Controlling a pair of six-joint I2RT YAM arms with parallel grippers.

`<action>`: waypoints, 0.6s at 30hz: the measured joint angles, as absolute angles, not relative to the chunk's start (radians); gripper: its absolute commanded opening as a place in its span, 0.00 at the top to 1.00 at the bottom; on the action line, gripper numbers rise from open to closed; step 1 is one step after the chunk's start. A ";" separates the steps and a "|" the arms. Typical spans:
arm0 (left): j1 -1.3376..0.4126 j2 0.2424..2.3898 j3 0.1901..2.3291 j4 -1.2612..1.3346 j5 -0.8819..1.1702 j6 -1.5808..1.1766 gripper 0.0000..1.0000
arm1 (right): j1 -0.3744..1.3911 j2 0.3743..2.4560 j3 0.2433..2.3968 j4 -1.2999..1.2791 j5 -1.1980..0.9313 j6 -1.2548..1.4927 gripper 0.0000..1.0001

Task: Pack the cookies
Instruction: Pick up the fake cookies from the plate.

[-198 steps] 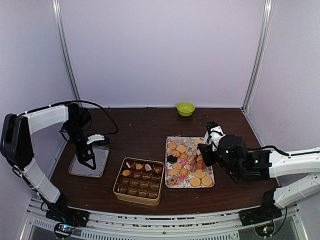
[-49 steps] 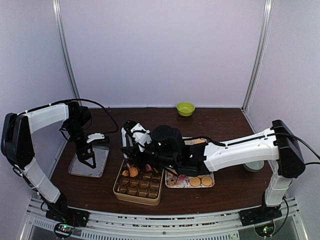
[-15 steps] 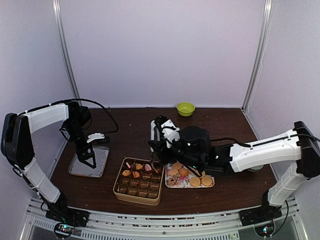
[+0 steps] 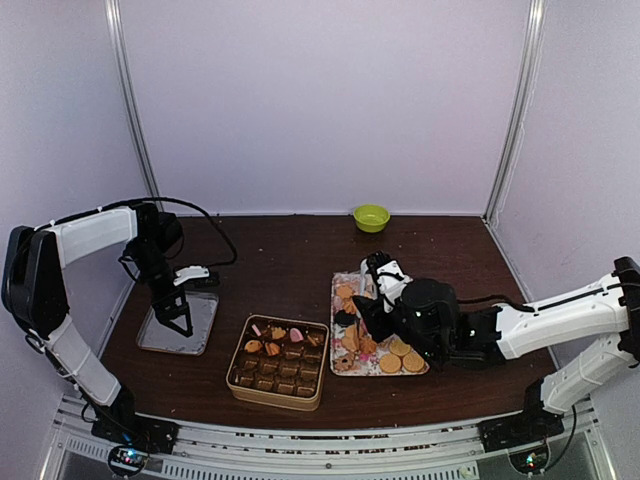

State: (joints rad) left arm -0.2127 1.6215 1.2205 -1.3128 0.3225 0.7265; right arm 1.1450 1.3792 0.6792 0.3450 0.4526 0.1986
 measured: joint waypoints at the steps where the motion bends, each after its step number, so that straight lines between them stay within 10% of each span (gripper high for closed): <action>1: -0.213 1.621 1.221 -1.313 0.322 0.727 0.03 | 1.143 1.379 0.678 0.345 0.454 0.203 0.56; 18: -0.213 1.621 1.221 -1.314 0.322 0.727 0.03 | 1.096 1.357 0.672 0.370 0.453 0.213 0.58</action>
